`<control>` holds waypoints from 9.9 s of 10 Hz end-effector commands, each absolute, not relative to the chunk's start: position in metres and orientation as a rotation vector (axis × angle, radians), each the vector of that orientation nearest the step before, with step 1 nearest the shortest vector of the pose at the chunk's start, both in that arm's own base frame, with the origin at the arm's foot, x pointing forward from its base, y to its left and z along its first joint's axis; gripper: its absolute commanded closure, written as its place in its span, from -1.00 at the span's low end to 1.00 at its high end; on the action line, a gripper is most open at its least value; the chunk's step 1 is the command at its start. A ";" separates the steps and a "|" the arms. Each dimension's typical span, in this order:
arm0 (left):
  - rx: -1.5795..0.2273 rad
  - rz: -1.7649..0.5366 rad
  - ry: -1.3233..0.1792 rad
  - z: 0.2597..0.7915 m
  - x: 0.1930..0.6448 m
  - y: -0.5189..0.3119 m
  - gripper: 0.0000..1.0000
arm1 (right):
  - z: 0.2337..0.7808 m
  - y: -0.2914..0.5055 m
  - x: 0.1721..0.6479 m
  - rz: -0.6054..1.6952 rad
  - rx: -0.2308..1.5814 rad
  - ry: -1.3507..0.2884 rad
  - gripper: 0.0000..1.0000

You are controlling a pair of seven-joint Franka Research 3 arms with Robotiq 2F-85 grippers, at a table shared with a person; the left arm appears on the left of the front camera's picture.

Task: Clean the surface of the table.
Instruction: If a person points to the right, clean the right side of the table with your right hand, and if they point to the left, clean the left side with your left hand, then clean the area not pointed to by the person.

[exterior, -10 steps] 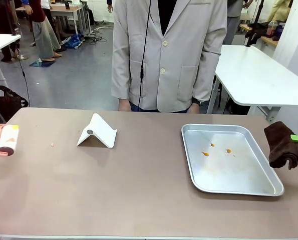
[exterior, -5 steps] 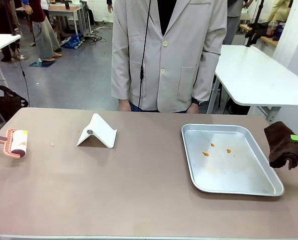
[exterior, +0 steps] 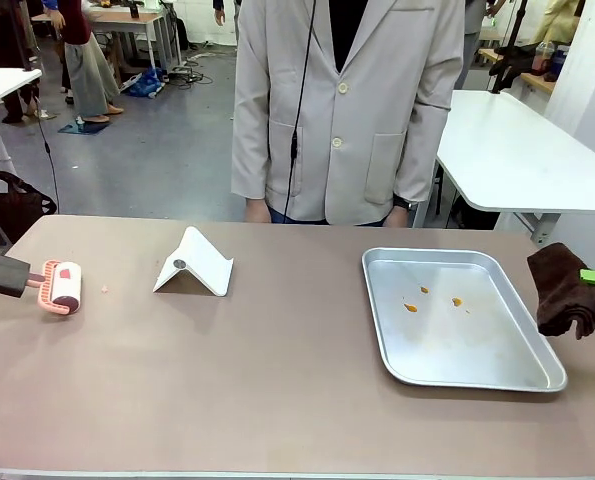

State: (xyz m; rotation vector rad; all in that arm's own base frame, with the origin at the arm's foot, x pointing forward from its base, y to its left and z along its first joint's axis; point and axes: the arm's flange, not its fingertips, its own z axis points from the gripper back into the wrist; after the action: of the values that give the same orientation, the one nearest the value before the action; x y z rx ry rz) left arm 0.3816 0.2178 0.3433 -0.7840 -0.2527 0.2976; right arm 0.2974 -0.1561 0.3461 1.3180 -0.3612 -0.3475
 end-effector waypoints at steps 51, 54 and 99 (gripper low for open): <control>-1.315 -0.015 -0.087 0.400 0.191 0.231 0.67 | 0.381 -0.044 0.457 -0.067 0.321 -0.407 0.74; -1.315 -0.015 -0.087 0.400 0.191 0.231 0.67 | 0.348 -0.037 0.477 -0.034 0.254 -0.379 0.74; -1.315 -0.015 -0.087 0.400 0.191 0.231 0.67 | 0.340 -0.042 0.453 -0.121 1.066 -0.058 0.74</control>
State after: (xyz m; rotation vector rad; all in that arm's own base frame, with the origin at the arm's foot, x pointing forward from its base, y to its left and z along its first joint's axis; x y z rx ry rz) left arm 0.1942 0.2335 0.3972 -1.3075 -0.0898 -0.0168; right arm 0.4505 -0.0274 0.3349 0.8890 -0.1199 -0.0551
